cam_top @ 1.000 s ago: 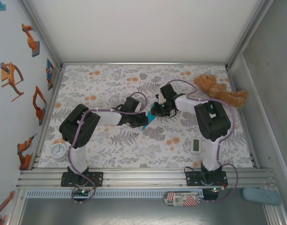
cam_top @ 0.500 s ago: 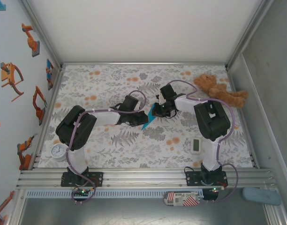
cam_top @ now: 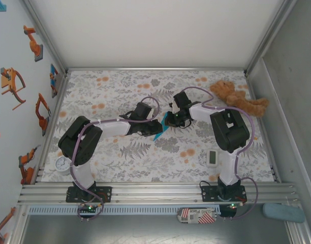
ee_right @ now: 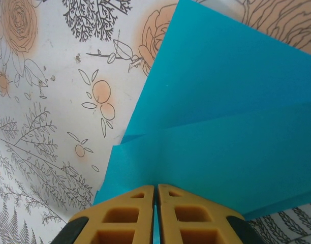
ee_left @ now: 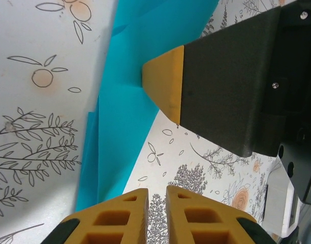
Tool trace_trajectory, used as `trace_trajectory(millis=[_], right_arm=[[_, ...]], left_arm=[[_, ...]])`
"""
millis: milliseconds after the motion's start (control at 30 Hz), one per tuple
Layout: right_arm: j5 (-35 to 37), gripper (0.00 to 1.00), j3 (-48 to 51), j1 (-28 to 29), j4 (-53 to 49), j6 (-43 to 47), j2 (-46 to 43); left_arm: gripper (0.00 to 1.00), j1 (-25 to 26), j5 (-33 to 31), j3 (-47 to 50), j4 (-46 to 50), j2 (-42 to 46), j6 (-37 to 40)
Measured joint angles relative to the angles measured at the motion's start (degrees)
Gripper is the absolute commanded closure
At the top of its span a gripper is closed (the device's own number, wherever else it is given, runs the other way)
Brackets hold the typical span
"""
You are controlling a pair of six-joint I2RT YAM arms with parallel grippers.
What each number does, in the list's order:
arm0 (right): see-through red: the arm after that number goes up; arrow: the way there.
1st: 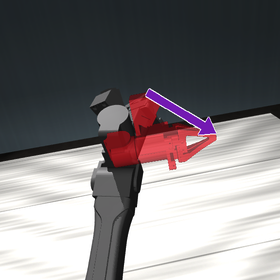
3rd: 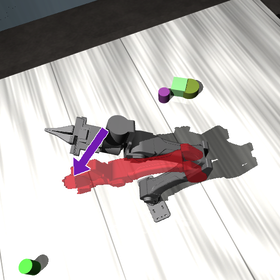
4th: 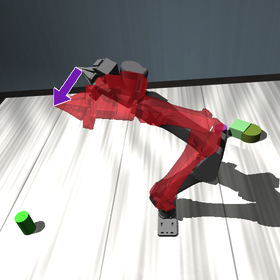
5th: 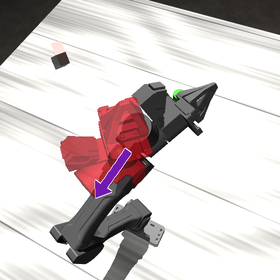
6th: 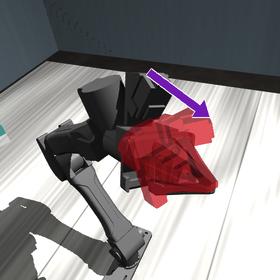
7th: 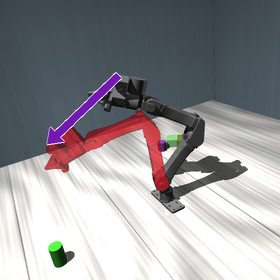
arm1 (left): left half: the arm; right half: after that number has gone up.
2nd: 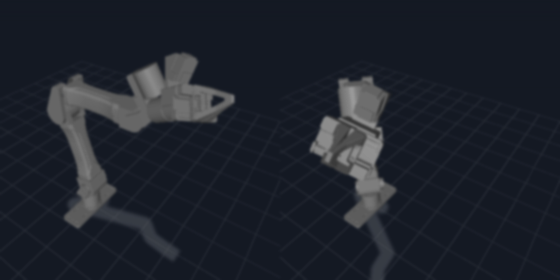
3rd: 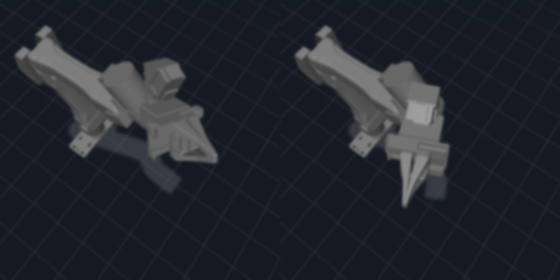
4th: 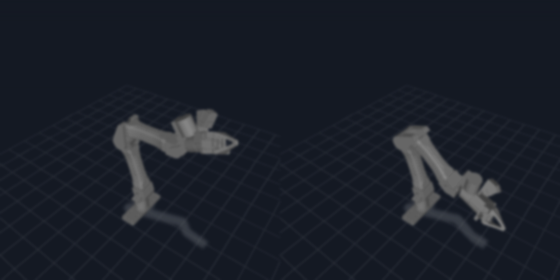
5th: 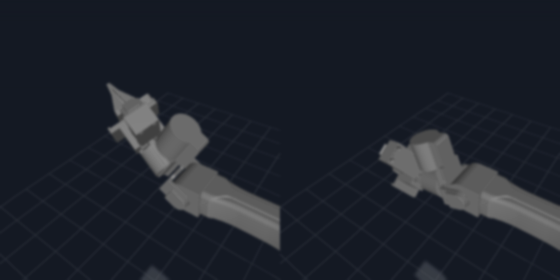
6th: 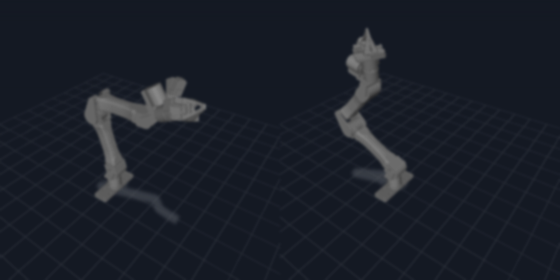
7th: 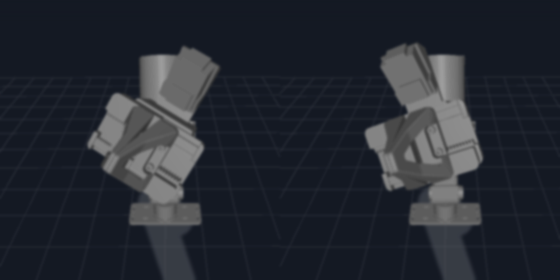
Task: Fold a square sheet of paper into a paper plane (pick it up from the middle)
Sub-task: Fold the wing for the fifth time at the center of the table.
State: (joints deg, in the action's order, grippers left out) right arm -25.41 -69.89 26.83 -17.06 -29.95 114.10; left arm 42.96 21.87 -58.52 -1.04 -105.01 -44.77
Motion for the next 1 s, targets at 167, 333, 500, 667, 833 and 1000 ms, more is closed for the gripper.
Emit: trace_trajectory(millis=[167, 333, 500, 667, 833, 1000], right_arm=[[0.17, 0.9, -0.04, 0.0, -0.09, -0.02, 0.09], [0.15, 0.9, -0.37, 0.0, -0.5, -0.04, 0.28], [0.15, 0.9, -0.81, 0.0, -1.07, -0.04, 0.48], [0.17, 0.9, -1.11, 0.0, -1.53, -0.04, 0.63], [0.17, 0.9, -1.11, 0.0, -1.55, -0.04, 0.66], [0.17, 0.9, -1.14, 0.0, -1.55, -0.04, 0.66]], left_arm=[[0.82, 0.2, -0.02, -0.02, 0.57, -0.63, 0.0], [0.83, 0.2, -0.22, -0.04, 1.14, -1.14, -0.02], [0.84, 0.2, -0.98, -0.26, 2.1, -1.36, 0.04], [0.84, 0.17, -1.51, -0.31, 2.4, -1.55, 0.07], [0.85, 0.11, -1.9, -0.31, 2.45, -1.66, 0.09], [0.85, 0.09, -1.95, -0.31, 2.56, -1.68, 0.11]])
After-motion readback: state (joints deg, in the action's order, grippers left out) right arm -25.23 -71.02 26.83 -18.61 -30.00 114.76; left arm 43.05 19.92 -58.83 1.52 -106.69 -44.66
